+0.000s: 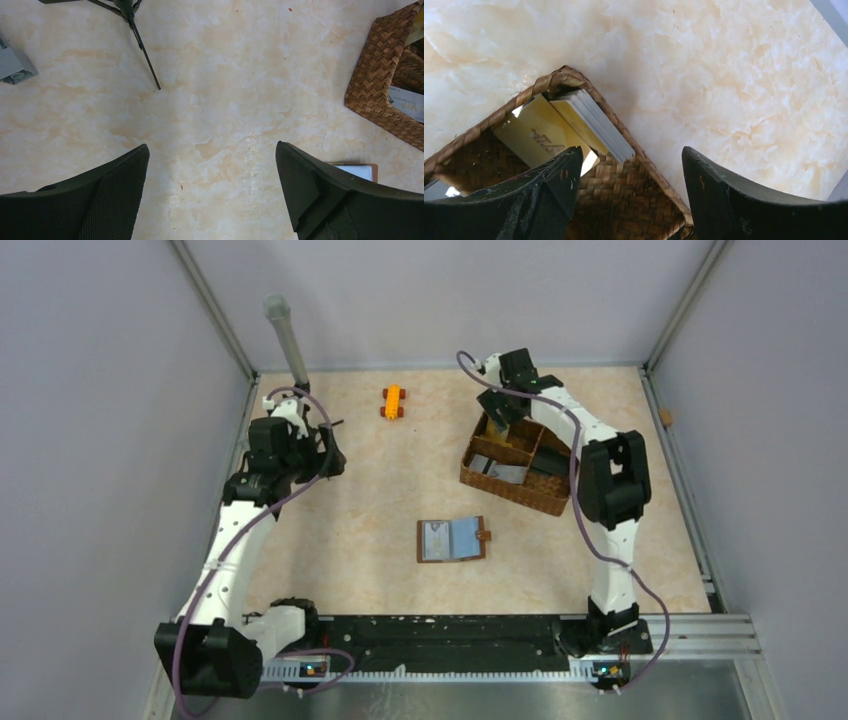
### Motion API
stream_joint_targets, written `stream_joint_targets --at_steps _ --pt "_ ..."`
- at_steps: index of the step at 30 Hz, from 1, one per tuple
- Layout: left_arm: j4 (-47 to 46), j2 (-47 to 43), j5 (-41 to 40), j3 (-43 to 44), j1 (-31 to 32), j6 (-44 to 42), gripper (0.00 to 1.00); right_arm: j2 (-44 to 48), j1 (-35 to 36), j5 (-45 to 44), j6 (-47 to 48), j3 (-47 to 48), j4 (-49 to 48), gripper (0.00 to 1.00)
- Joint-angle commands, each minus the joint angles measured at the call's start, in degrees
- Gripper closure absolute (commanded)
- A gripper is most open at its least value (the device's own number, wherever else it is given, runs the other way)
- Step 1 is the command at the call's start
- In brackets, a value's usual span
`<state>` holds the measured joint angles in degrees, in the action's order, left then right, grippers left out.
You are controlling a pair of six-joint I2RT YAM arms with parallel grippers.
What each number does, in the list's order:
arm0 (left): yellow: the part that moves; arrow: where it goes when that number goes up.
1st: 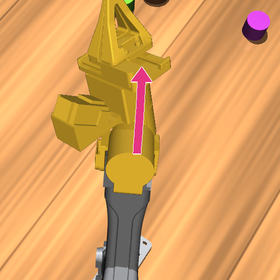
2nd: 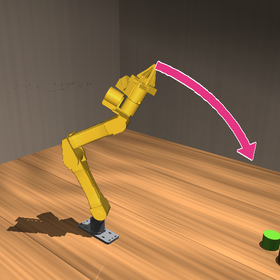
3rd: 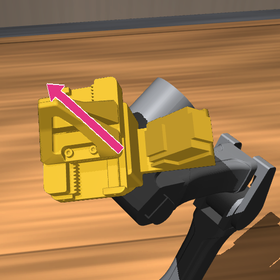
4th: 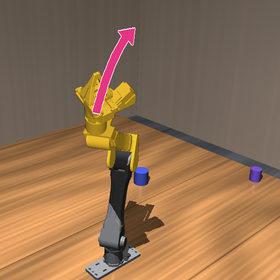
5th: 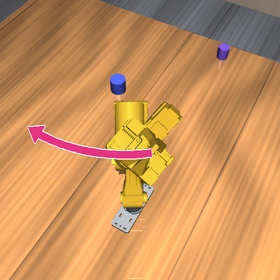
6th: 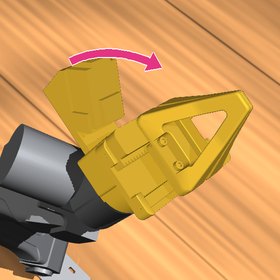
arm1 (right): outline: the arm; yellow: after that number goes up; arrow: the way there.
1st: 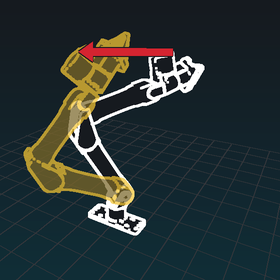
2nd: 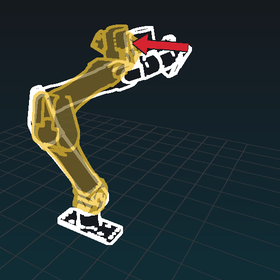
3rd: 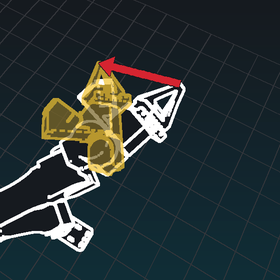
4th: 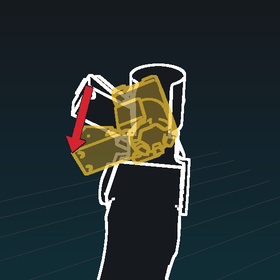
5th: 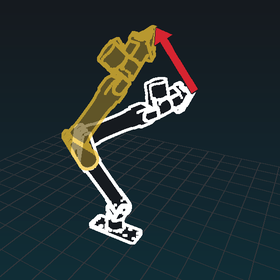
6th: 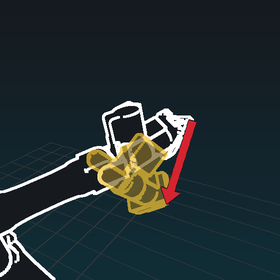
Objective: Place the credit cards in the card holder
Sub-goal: Move the storage box to the center of the board, then pick up the credit card from the storage box.
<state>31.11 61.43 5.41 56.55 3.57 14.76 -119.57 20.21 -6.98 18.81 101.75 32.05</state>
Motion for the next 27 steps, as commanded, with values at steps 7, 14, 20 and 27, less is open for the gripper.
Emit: stream_joint_targets --at_steps 7,14,20,27 --pt "-3.29 0.59 5.05 -2.09 -3.20 -0.34 0.01 -3.28 0.37 -4.68 6.41 8.11 -1.67 0.29" --pt "-3.75 1.06 7.73 -2.39 -4.93 0.44 0.01 -2.20 1.40 -5.37 7.81 9.17 -0.52 0.34" --pt "-3.78 1.19 8.62 -2.66 -5.07 0.61 0.01 -2.60 2.09 -4.30 8.26 9.67 1.09 0.53" --pt "-3.87 1.45 9.64 -2.68 -5.15 0.62 0.01 -2.62 2.86 -2.97 8.43 10.30 3.54 0.75"
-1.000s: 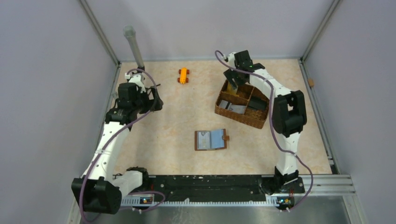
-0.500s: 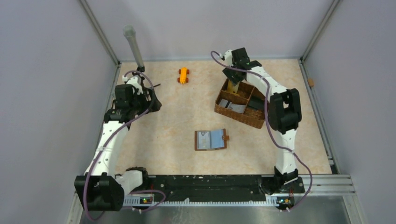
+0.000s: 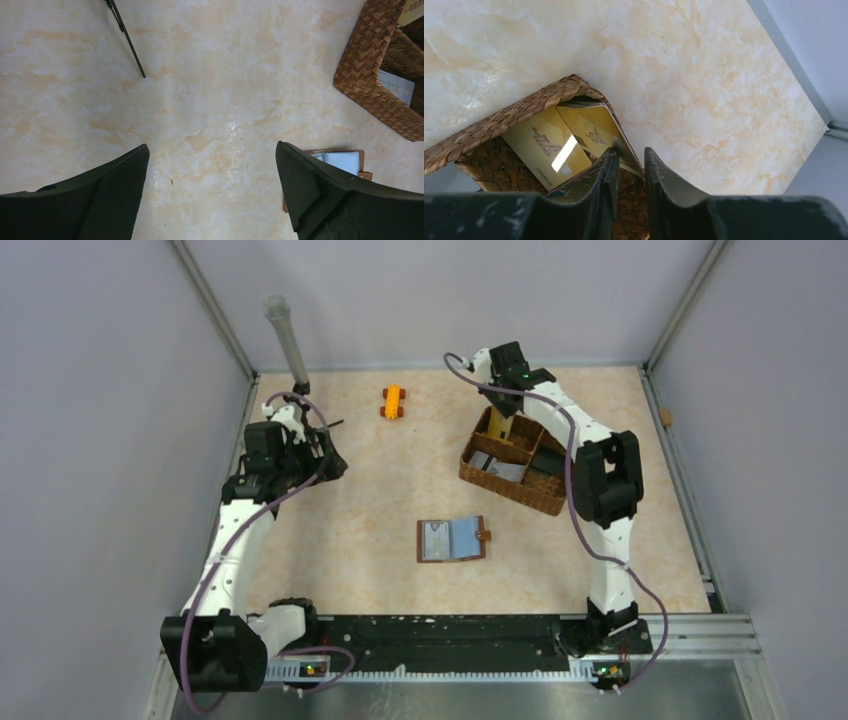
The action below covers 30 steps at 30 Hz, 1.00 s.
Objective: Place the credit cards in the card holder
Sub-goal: Pick up the credit card from the storage box.
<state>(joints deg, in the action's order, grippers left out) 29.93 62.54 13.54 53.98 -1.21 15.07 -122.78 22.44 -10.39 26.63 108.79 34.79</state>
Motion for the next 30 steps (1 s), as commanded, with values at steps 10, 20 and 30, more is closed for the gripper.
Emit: stream_joint_targets --at_steps 10,20,30 --pt "-2.68 0.67 3.47 -0.19 -0.37 0.48 0.01 1.27 0.88 2.59 -0.23 6.83 6.97 0.94" --pt "-2.81 0.09 4.91 -0.58 -0.37 0.57 0.01 4.21 0.85 6.52 -1.41 8.52 11.36 0.99" --pt "-2.99 -0.49 5.31 -0.98 -0.37 0.66 0.01 7.99 0.90 2.57 -1.78 6.49 9.56 1.00"
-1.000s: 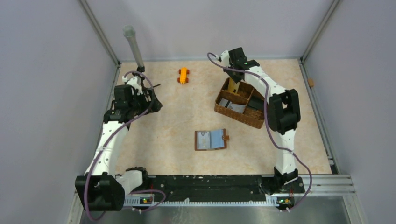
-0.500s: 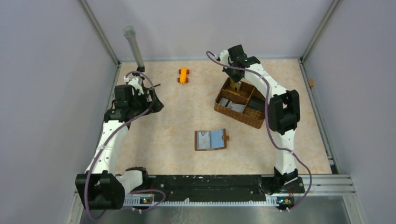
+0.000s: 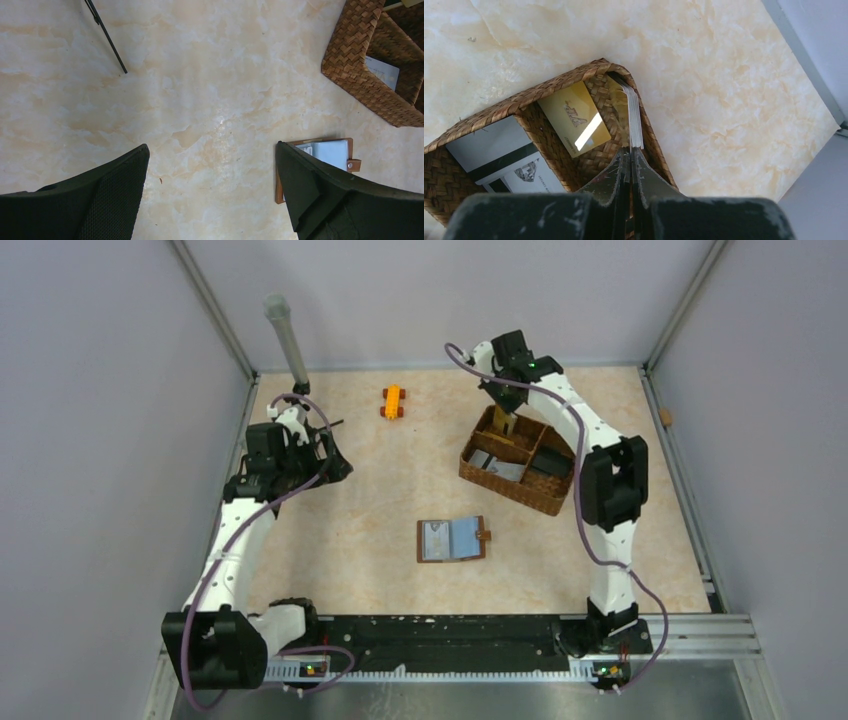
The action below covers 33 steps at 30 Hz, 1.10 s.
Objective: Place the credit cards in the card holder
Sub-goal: Pick up the credit card from the storage box.
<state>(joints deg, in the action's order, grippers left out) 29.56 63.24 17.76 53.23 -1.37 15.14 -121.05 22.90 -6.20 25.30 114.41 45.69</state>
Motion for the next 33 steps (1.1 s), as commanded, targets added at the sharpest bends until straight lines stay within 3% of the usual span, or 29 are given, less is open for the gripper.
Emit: stream_joint_targets --at_steps 1,11,19,25,29,33 --pt "-2.66 -1.19 1.21 -0.23 -0.24 0.60 0.01 6.74 0.36 -1.81 -0.43 0.76 -1.53 1.00" --pt "-2.66 -1.10 1.64 -0.32 -0.22 0.66 0.01 6.86 0.39 -6.00 1.52 -0.01 -2.58 1.00" --pt "-2.80 -1.35 2.25 -0.34 -0.22 0.47 0.01 8.72 0.31 -4.54 0.74 1.56 -2.27 1.00" --pt "-6.57 -1.88 12.05 -1.31 0.13 0.23 0.02 13.04 1.51 -6.37 -3.74 4.41 1.56 1.00" --pt "-9.31 -2.22 14.79 -1.71 5.23 1.76 0.03 19.30 4.60 -2.31 -9.81 -0.97 2.82 1.00" --pt "-11.72 -3.42 15.67 -2.21 12.74 2.36 0.03 26.44 7.76 8.85 -15.63 -10.95 1.61 1.00"
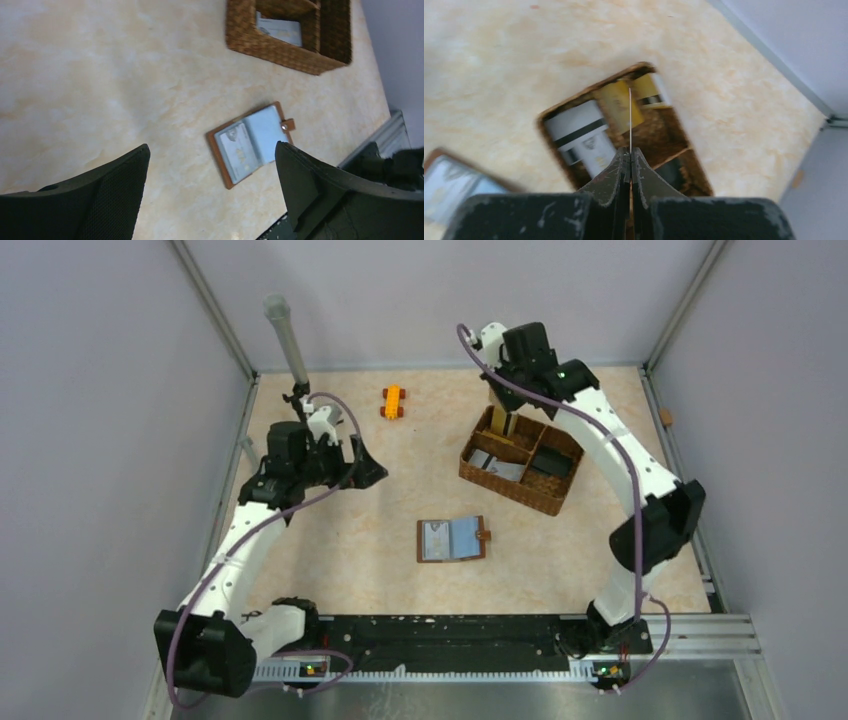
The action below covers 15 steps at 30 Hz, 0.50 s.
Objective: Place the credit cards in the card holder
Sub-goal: Pick up the credit card from the storage box.
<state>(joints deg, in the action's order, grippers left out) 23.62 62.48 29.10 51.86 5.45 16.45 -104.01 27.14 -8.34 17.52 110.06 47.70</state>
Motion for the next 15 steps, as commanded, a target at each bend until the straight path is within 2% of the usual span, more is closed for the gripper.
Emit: stream_joint_targets --at_steps 1,7,10,13,14,15 --pt "-6.94 -3.19 5.38 -1.25 7.73 1.42 0.03 10.95 3.88 15.40 -9.18 -9.29 -0.96 1.00" --pt "-17.72 -4.97 15.96 -6.05 13.67 6.91 0.01 17.89 7.04 39.19 -13.02 -22.13 -4.48 1.00" --pt "-18.76 -4.56 19.17 -6.67 16.21 7.39 0.01 20.11 8.76 50.77 -14.31 -26.97 -7.74 1.00" --pt "-18.83 -4.98 21.31 -7.10 18.30 7.43 0.01 21.87 9.63 58.45 -15.72 -31.10 -11.54 1.00" --pt "-18.87 -5.23 21.87 -7.25 18.85 7.64 0.03 21.99 9.76 60.99 -15.81 -31.65 -11.97 1.00" --pt "-18.91 -5.34 22.75 -7.45 19.35 7.78 0.10 21.98 9.90 62.72 -15.61 -31.79 -11.80 1.00"
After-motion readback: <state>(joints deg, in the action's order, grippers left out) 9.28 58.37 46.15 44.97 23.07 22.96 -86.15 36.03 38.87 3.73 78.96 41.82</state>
